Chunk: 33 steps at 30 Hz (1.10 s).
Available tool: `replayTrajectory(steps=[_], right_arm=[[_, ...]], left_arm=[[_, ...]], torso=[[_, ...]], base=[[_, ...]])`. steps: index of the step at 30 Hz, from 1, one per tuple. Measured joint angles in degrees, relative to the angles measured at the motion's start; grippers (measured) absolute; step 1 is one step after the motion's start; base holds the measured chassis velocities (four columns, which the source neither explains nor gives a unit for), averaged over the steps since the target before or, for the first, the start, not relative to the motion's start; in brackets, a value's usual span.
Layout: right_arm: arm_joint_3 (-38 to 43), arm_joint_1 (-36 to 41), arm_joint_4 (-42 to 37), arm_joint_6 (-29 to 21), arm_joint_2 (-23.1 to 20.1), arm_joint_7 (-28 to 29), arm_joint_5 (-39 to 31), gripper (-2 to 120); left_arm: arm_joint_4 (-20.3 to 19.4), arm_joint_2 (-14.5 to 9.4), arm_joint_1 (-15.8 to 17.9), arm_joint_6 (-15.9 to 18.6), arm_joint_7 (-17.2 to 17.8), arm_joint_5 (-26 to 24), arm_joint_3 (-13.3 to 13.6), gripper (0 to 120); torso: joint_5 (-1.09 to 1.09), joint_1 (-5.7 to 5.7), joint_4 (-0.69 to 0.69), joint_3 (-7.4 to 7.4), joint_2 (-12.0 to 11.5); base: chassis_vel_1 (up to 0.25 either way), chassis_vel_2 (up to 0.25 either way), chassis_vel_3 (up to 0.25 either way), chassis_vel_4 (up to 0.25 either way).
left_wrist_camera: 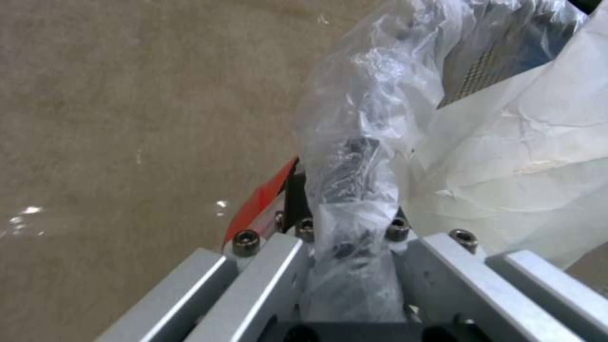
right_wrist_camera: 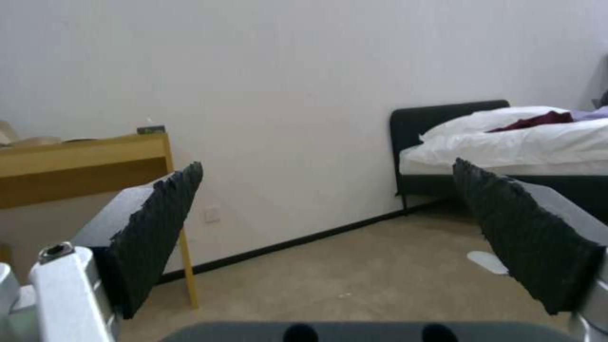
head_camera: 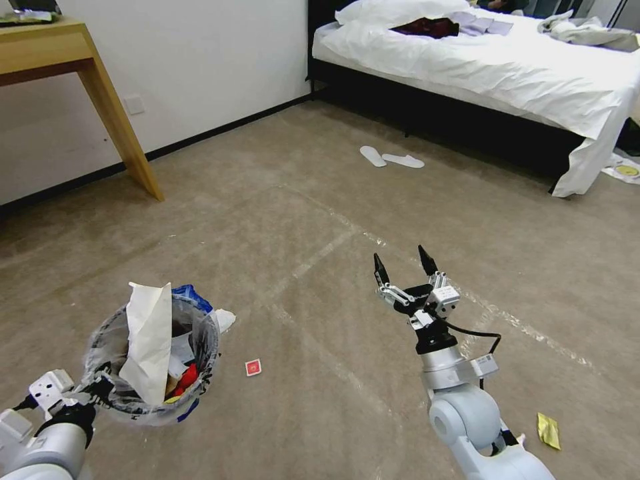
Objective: Pick up the trash bin and place the garbage on the floor into it.
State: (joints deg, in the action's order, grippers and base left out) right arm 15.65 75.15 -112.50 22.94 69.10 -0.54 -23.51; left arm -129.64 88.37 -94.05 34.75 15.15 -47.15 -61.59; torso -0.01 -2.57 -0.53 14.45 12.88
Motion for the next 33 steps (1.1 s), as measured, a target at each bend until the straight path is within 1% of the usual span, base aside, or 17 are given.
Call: replayTrajectory(steps=[33], right_arm=[[-1.00,-0.22,0.88,0.82,0.75,-0.01,0.39,100]], left_arm=[[-0.05,0.04,-0.11,-0.01,-0.06,-0.12,-0.21,1]], torso=[[0.01,-0.01,0.01,0.00,0.00]], base=[[-0.115,0.115,0.115,-0.118]])
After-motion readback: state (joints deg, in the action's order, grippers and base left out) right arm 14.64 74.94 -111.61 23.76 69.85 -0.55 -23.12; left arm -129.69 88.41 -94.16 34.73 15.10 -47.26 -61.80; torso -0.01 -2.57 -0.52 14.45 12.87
